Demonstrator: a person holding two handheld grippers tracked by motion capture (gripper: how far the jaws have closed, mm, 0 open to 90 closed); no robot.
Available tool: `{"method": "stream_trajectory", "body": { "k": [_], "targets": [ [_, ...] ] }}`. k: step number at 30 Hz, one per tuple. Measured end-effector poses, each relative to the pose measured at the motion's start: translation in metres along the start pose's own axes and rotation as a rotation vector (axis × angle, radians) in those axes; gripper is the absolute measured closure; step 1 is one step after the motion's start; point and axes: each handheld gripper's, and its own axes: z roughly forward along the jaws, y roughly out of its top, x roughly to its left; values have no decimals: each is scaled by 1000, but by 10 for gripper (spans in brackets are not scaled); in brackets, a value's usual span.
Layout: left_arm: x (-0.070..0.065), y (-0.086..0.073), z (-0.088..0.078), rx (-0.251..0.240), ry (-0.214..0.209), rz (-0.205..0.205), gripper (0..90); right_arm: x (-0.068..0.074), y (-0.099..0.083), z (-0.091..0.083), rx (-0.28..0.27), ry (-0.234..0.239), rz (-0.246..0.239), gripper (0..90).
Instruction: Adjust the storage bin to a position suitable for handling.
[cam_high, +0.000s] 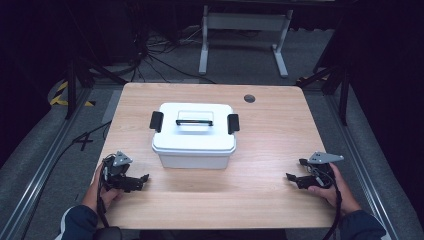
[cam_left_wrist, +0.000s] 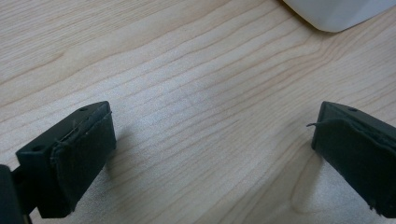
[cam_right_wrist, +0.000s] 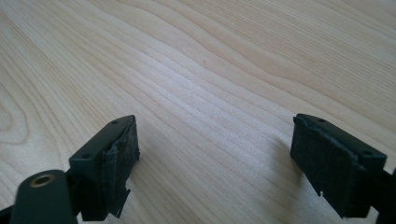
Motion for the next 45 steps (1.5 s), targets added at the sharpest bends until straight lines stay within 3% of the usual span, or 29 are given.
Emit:
{"method": "stream_trajectory", "body": {
  "k": [2,3,11,17,19,24,30,35,45],
  "targets": [
    [0,0,0,2,-5,0,1,0,0,0,0,0,0,157],
    [2,-1,-1,6,-16,20,1,0,0,0,0,0,0,157],
    [4,-2,-3,2,-15,19,4,-2,2,0,21,11,-15,151],
    [4,-2,-3,6,-23,26,2,4,8,0,35,15,-49,232],
    [5,-2,-3,4,-25,29,3,8,11,-1,29,10,-67,249],
    [6,-3,-2,-2,-36,36,1,14,22,-6,-6,31,-51,273],
    [6,-3,-2,-2,-37,37,2,20,32,-8,-15,19,-90,272],
    [6,-3,-2,-2,-38,39,2,21,36,-13,-31,14,-107,315],
    [6,-3,-2,-2,-37,36,2,20,66,-26,-36,17,-159,314]
  ]
}}
